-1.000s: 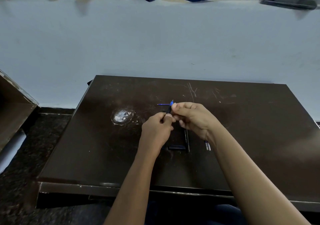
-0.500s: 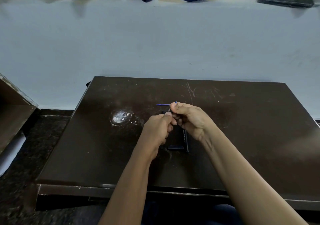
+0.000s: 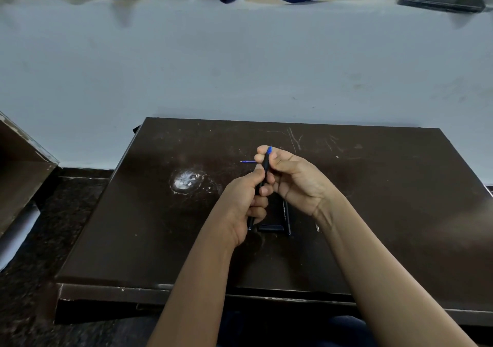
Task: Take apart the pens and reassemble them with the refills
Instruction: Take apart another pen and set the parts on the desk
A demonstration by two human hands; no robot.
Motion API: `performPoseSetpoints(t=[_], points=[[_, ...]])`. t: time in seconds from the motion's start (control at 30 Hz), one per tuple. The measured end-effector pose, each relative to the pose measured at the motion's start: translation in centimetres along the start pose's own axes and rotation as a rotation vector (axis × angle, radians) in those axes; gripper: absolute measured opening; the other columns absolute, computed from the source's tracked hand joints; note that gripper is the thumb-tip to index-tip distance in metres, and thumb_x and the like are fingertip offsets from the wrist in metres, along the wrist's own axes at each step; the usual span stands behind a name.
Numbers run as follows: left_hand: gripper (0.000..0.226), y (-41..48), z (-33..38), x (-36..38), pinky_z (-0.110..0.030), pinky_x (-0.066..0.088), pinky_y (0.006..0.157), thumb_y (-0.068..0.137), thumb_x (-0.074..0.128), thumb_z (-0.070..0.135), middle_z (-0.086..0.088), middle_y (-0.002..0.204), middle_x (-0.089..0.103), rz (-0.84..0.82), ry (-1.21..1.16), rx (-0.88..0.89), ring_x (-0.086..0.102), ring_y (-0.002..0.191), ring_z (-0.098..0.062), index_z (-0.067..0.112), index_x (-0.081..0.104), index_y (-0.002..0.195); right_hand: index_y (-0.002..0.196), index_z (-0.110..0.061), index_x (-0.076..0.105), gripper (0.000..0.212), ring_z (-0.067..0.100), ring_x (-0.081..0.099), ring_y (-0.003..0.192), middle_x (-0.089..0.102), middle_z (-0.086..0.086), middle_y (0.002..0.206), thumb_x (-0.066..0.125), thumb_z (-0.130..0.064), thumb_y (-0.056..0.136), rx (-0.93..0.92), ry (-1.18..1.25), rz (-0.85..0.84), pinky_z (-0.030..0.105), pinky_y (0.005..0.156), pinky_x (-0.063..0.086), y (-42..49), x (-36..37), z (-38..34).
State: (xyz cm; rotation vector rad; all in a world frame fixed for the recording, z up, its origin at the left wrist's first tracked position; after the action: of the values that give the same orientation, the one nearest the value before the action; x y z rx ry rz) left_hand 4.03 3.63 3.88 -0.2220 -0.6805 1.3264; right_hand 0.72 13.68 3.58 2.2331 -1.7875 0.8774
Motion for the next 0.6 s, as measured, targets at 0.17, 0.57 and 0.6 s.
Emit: performPoseSetpoints(t=[0.17, 0.57, 0.6], points=[[0.037, 0.30, -0.08, -0.31, -0.013, 0.023, 0.032, 0.100, 0.037, 0.030, 0.007, 0.055, 0.042, 0.135, 0.344, 0.108, 0.027, 0.035, 0.000, 0.018, 0.058, 0.073, 0.088, -0.008, 0.060, 0.009, 0.012, 0.047, 0.043, 0.055, 0.003, 0.057, 0.064, -0.015, 0.084, 0.011, -0.152, -0.007, 0.025, 0.048, 0.048, 0.04, -0.03, 0.33], [0.036, 0.53, -0.36, -0.49, -0.014, 0.023, 0.032, 0.100, 0.039, 0.027, 0.005, 0.056, 0.043, 0.184, 0.379, 0.105, 0.028, 0.034, 0.000, 0.017, 0.059, 0.071, 0.083, -0.006, 0.053, 0.016, 0.013, 0.048, 0.048, 0.053, 0.000, 0.052, 0.051, -0.013, 0.096, 0.125, -0.185, -0.044, 0.023, 0.053, 0.048, 0.34, -0.42, 0.98], [0.036, 0.53, -0.37, -0.52, -0.014, 0.023, 0.032, 0.100, 0.038, 0.028, 0.005, 0.057, 0.043, 0.188, 0.378, 0.107, 0.028, 0.035, 0.000, 0.017, 0.059, 0.072, 0.088, -0.005, 0.054, 0.011, 0.012, 0.050, 0.048, 0.057, -0.001, 0.057, 0.049, -0.009, 0.097, 0.131, -0.154, -0.033, 0.023, 0.055, 0.048, 0.43, -0.57, 1.01]])
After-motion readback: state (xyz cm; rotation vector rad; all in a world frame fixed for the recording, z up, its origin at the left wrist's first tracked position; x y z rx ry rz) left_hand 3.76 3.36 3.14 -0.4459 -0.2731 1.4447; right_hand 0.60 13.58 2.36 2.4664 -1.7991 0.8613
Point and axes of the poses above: each hand's wrist, its own y-axis towards the middle knuckle, its own x-axis out of the palm, z = x × y, the point moved 4 cm from there along y, towards the middle knuckle
